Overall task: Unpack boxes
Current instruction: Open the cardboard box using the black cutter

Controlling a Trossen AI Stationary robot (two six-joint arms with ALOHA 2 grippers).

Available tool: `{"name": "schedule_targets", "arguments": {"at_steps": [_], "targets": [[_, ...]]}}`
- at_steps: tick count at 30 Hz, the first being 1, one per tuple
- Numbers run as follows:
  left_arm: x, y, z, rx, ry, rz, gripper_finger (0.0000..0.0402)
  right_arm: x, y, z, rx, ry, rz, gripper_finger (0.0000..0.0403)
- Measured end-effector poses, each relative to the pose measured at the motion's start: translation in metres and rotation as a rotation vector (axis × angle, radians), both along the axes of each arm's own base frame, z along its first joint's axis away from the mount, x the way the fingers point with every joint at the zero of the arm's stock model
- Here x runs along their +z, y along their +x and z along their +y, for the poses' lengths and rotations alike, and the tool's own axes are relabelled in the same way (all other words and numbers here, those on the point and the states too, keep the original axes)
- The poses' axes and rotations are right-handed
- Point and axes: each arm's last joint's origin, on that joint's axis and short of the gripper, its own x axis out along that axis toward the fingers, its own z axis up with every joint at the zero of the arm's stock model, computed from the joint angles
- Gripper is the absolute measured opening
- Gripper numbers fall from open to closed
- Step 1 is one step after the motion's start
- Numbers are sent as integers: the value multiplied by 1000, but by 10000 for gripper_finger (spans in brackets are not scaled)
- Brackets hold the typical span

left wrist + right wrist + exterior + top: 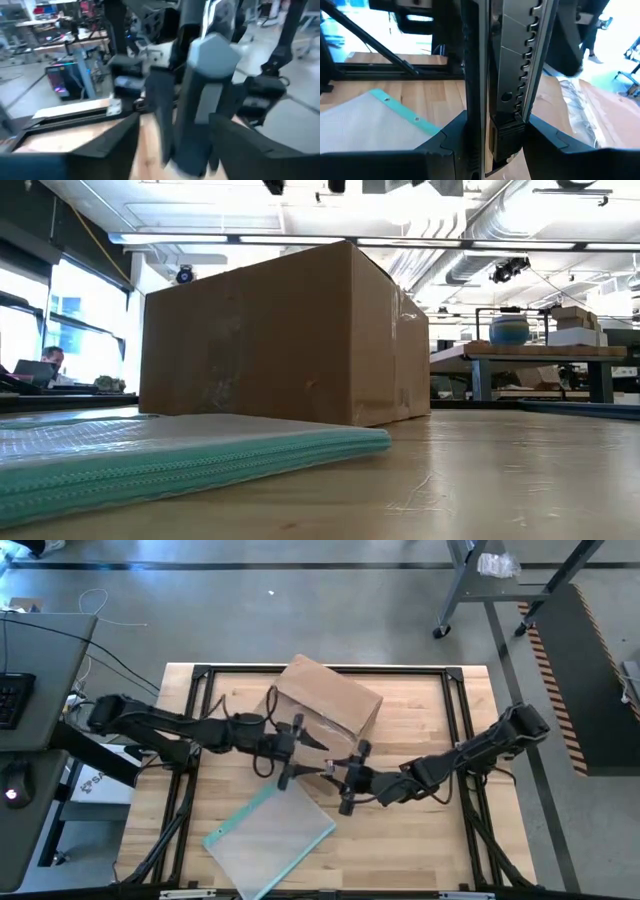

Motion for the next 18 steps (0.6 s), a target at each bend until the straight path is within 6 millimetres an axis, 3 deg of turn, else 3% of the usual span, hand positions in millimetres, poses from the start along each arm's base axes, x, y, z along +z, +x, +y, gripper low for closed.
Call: {"name": "schedule_targets", "arguments": {"at_steps": [5,18], "targets": [[-11,15,-2,-7,-44,-22,276,-5,3,-2,-11,16,6,125],[-12,21,-5,31,-77,-64,241,-7,5,-6,-31,20,13,124]]}}
